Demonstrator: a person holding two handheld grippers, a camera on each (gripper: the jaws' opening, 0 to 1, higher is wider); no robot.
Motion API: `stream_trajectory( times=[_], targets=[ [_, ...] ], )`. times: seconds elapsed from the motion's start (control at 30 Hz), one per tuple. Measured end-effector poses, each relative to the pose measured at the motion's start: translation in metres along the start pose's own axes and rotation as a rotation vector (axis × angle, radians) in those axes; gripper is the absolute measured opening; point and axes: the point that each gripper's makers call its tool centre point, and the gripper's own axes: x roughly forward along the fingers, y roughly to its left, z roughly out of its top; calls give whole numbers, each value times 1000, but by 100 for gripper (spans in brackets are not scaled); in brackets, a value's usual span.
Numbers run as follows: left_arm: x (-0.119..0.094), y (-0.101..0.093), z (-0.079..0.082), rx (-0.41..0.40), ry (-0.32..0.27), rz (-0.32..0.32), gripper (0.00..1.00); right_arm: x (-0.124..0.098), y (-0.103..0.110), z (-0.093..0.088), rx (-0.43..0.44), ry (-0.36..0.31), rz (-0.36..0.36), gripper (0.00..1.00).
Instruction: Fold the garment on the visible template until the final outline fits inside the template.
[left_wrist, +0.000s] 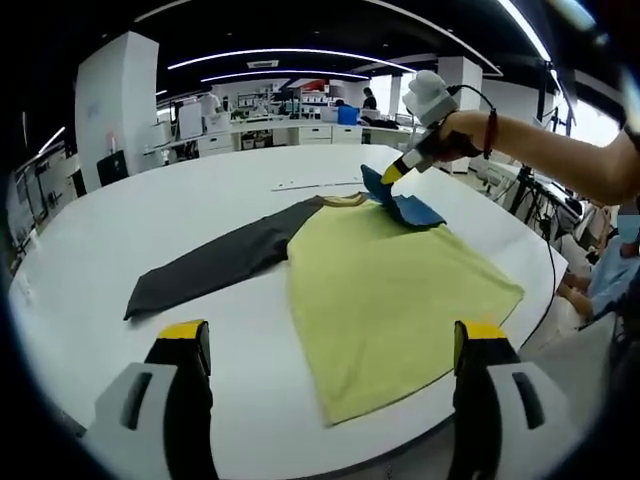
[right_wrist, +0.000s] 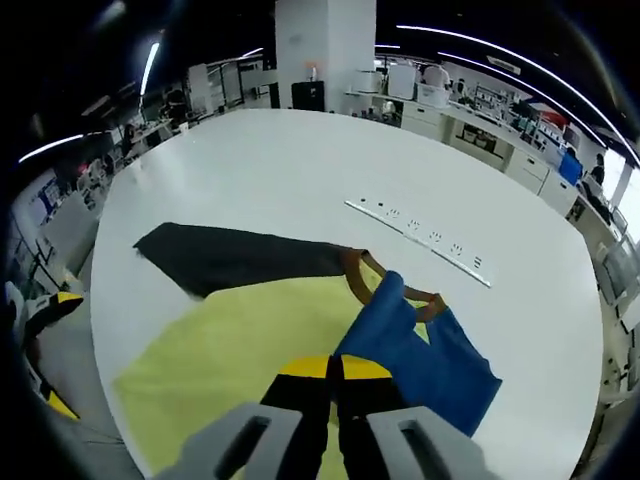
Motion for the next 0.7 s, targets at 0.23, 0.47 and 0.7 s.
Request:
stream_trajectory(
  times=[0.23,0.47,0.7],
  targets=[
    [0,1,-2,1,7,3,99,1,14,4,-37,-4,24,0],
    [1,1,-3,0,11,3,99,1,28,5,-75,-6,48,0],
    [2,-2,-5,0,20,-2,99,5,44,2,-121,5,74,0]
  ],
)
